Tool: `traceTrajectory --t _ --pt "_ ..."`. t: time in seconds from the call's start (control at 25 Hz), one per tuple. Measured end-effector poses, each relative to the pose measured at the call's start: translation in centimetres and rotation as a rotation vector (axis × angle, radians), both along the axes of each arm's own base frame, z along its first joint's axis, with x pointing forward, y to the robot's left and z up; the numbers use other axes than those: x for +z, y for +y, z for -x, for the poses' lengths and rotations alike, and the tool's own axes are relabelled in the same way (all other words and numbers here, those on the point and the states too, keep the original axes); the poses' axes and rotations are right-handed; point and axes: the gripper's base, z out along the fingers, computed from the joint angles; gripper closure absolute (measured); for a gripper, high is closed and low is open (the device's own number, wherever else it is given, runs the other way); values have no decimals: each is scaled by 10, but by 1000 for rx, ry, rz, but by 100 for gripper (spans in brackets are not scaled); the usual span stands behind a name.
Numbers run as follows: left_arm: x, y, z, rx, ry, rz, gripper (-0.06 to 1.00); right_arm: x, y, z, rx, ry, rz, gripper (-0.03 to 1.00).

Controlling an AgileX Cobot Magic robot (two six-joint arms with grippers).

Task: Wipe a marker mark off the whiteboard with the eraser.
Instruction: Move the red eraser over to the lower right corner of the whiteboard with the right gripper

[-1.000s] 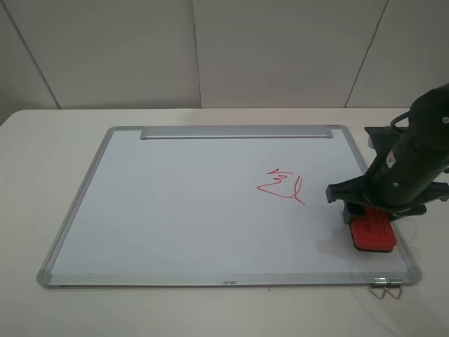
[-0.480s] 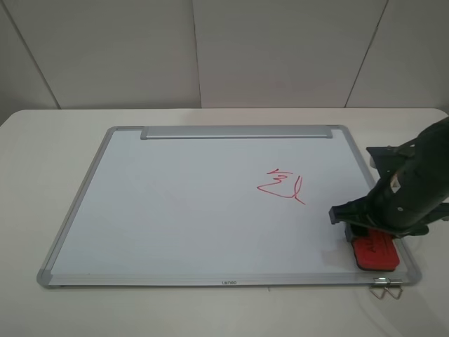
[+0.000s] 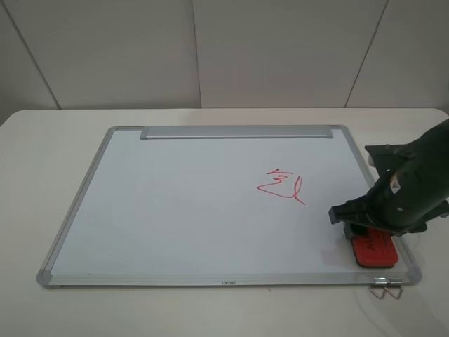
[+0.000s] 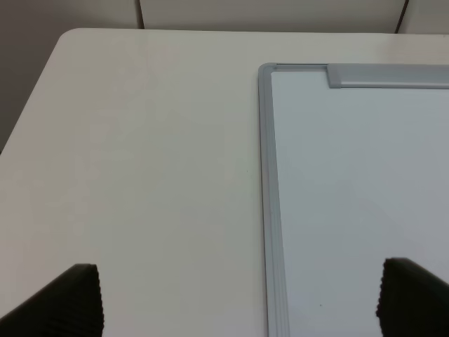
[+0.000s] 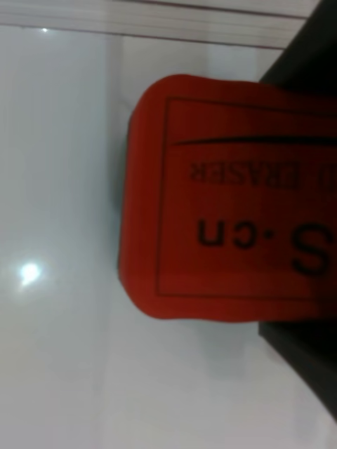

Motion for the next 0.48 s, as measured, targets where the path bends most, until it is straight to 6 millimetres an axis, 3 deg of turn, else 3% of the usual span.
traceTrajectory --t 0.36,0.48 --pt "0 0 0 0 0 0 16 0 0 -1 6 -13 -4 44" --pt "0 0 0 0 0 0 16 0 0 -1 9 -12 -4 38"
